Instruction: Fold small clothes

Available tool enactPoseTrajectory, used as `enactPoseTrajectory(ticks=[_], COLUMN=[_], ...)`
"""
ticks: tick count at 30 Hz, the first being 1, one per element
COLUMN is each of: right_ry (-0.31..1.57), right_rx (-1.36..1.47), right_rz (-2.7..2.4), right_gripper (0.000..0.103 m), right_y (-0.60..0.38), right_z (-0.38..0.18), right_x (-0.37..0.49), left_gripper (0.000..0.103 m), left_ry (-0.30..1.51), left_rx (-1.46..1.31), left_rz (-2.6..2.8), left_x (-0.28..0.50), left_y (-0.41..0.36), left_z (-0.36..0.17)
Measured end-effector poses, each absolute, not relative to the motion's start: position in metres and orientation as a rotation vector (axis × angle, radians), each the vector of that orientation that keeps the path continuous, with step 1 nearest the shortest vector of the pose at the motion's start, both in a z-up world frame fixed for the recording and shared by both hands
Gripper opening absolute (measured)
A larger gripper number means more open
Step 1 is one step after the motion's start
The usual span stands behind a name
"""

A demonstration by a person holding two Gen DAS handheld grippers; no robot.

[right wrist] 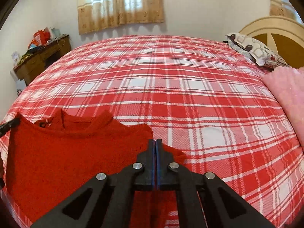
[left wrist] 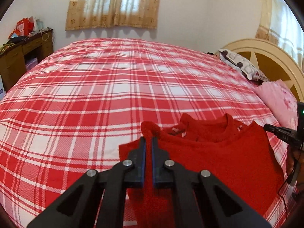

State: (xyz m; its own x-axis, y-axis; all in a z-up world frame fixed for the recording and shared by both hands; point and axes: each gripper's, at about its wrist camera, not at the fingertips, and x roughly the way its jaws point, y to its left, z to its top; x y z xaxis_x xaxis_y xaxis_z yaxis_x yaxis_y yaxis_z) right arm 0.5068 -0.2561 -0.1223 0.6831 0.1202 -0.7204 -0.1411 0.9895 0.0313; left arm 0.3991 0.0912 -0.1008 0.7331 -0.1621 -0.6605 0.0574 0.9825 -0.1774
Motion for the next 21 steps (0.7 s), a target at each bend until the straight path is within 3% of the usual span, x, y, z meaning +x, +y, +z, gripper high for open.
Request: enactPoseTrajectory(ticks=[10, 11, 12, 14, 16, 17, 18, 21], right_ry=[0.911, 0.917, 0.917, 0.928, 0.952, 0.964, 0.977, 0.939], right_rx=[0.1, 0.097, 0.088, 0.086, 0.098, 0.066, 0.023, -0.008], right_rz=[0.217, 0.224, 0.224, 0.238, 0.267, 0.249, 0.222, 0.199], right_gripper=[0.002, 0.007, 0.023, 0.039, 0.039, 0.032, 0.004, 0.004], right_y=[-0.264, -0.263, -0.263, -0.26, -0.258, -0.254, -0.25, -0.248], right_z=[-0.144, -0.144, -0.144, -0.146, -0.151, -0.154, -0.157, -0.151], right_x=[0.52, 0.52, 0.52, 0.521, 0.525, 0.526, 0.527, 0.522], left_gripper=[0.005, 0.005, 0.005, 0.005, 0.005, 0.005, 0.005, 0.005], left_ry=[0.819, 0.827, 0.83, 0.829, 0.827, 0.827, 0.827, 0.827], left_rx=[-0.107, -0.11, -0.113, -0.116, -0.109, -0.113, -0.114, -0.115], left_rz=[-0.087, -0.084, -0.081, -0.084, -0.083, -0.085, -0.085, -0.087], left_x=[0.412, 0.414, 0.414, 0.412, 0.411, 0.41, 0.41, 0.409], left_y=[0.078, 0.079, 0.08, 0.081, 0.08, 0.08, 0.08, 0.079], left_z=[-0.129, -0.132, -0.133, -0.134, -0.134, -0.134, -0.134, -0.133])
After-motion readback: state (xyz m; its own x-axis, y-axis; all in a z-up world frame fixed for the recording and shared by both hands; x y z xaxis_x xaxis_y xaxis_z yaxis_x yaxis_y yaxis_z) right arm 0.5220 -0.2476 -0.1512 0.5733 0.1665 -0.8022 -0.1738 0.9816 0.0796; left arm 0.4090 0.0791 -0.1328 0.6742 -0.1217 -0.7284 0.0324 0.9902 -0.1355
